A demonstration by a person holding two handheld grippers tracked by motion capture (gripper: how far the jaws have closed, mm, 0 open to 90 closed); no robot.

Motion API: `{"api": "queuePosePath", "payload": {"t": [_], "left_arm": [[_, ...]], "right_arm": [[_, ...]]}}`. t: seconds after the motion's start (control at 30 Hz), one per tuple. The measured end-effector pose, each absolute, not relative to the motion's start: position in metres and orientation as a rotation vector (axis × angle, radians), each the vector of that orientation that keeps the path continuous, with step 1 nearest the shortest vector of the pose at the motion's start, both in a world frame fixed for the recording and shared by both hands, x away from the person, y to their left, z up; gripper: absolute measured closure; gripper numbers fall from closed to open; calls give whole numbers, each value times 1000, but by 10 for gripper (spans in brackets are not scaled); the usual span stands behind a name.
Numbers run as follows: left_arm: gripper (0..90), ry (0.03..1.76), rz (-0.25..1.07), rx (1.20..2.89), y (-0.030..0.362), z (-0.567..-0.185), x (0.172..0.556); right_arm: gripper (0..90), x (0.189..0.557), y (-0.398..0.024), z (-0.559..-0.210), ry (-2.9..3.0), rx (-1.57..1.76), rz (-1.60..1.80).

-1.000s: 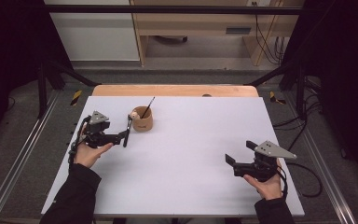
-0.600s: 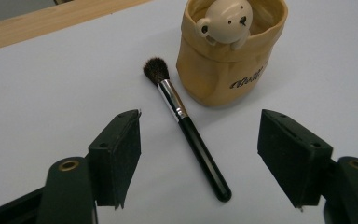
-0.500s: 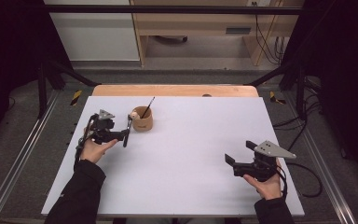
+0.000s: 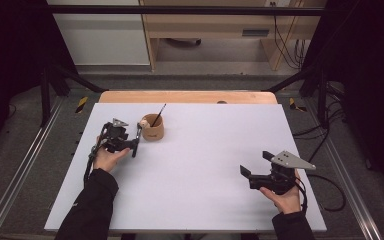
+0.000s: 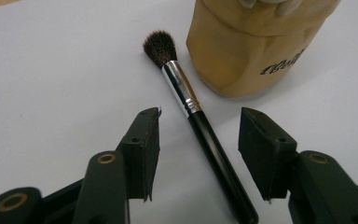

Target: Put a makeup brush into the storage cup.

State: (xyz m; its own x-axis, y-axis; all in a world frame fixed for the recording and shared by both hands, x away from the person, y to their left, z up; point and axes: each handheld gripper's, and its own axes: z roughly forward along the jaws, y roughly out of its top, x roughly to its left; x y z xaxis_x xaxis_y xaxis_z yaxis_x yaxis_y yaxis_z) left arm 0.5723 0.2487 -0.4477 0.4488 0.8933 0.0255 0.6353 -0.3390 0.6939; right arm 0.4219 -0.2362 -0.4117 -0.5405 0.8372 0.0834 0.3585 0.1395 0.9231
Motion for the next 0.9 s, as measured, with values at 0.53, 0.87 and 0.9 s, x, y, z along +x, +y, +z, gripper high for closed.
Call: {"api": "queuePosePath", "payload": {"t": [0.53, 0.87, 0.9], "left_arm": [[637, 1350, 496, 2066, 244, -461, 583], [696, 1373, 492, 2068, 241, -462, 585], [702, 1376, 493, 2072, 240, -463, 585]], "right_arm": [[46, 423, -233, -414, 1981, 1139, 1380], [47, 423, -233, -414, 1982, 1134, 1377], [47, 423, -233, -414, 1982, 1134, 1376]]}}
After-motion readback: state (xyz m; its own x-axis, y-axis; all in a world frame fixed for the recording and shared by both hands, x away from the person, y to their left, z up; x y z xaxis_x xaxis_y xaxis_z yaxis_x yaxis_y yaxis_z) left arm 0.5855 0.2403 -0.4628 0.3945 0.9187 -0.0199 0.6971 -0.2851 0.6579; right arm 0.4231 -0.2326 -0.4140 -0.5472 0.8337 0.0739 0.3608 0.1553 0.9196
